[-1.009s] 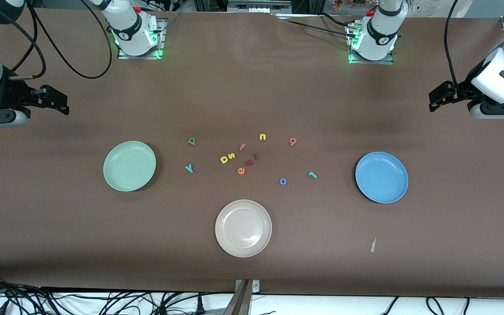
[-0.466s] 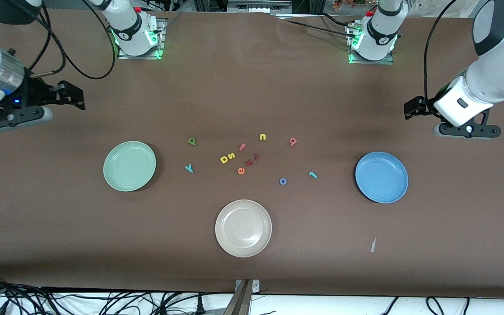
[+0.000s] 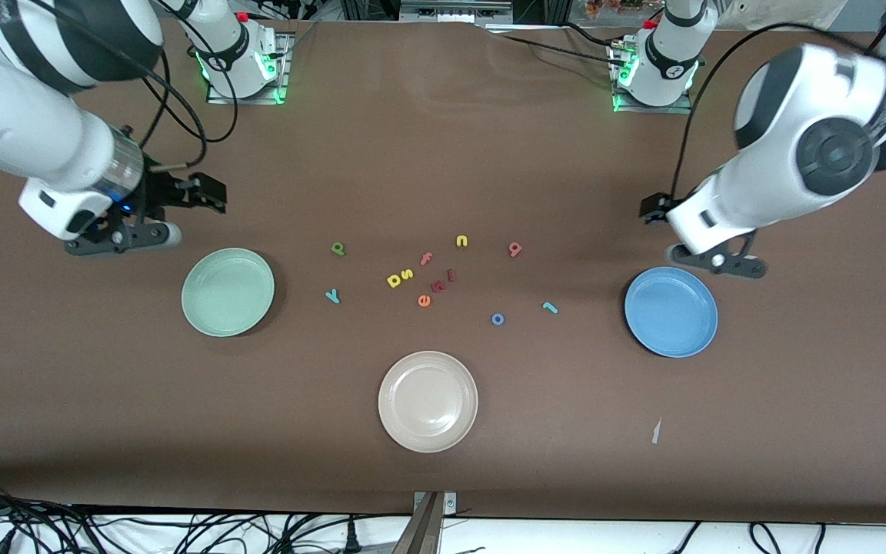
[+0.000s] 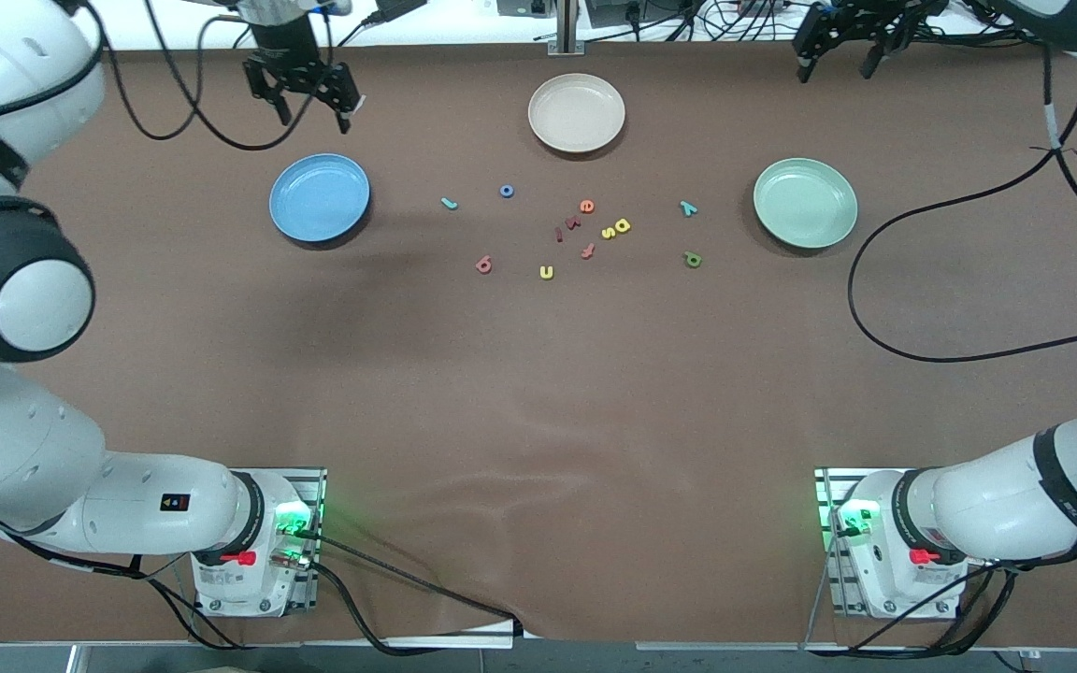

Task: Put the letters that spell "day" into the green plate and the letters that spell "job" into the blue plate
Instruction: 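Lower both grippers toward the teal foam letters among the scattered letters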

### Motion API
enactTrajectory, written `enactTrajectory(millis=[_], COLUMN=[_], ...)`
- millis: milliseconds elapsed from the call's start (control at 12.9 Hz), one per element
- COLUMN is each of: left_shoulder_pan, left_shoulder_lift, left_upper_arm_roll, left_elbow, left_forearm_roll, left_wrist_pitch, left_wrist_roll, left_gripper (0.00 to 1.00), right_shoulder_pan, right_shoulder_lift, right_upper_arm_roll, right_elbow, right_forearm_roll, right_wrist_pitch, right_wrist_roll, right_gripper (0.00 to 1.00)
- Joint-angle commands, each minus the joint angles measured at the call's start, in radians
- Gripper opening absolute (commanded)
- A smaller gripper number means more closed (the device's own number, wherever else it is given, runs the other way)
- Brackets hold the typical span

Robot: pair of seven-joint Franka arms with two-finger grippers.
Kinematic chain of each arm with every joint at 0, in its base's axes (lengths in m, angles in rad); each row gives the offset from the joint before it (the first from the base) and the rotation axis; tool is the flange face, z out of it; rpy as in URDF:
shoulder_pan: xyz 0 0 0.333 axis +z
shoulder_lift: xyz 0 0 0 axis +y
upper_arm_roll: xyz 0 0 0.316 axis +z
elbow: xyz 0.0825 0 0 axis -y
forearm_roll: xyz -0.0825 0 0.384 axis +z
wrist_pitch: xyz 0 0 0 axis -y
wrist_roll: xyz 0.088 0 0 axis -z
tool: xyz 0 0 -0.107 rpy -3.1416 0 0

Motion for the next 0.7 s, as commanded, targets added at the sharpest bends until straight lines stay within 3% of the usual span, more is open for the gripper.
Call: enactTrajectory(millis=[0, 388, 621], left_shoulder_pan=[-0.061, -0.174, -0.193], left_shoulder_lift=[0.113, 0.276, 0.349], left_upper_arm_roll=[0.008, 0.010, 0.011], left_elbow=[0.082, 0.082, 0.073], left_forearm_roll=[-0.018, -0.002, -0.003], left_wrist_pitch=[0.064, 0.318, 0.371], left_wrist_roll=[-0.009, -0.075, -0.076], left_gripper=[1.00, 1.00, 1.00], right_shoulder_pan=[0.055, 0.122, 0.164], right_shoulder_lift=[0.107, 0.223, 0.291], right_upper_arm_roll=[-0.005, -0.010, -0.011], right_elbow=[0.050, 0.046, 0.044], right_forearm_roll=[0.018, 0.022, 0.012], right_wrist_pitch=[0.061, 0.204, 0.267], right_wrist_roll=[0.191, 0.410, 0.465], right_gripper=[1.00, 1.00, 1.00])
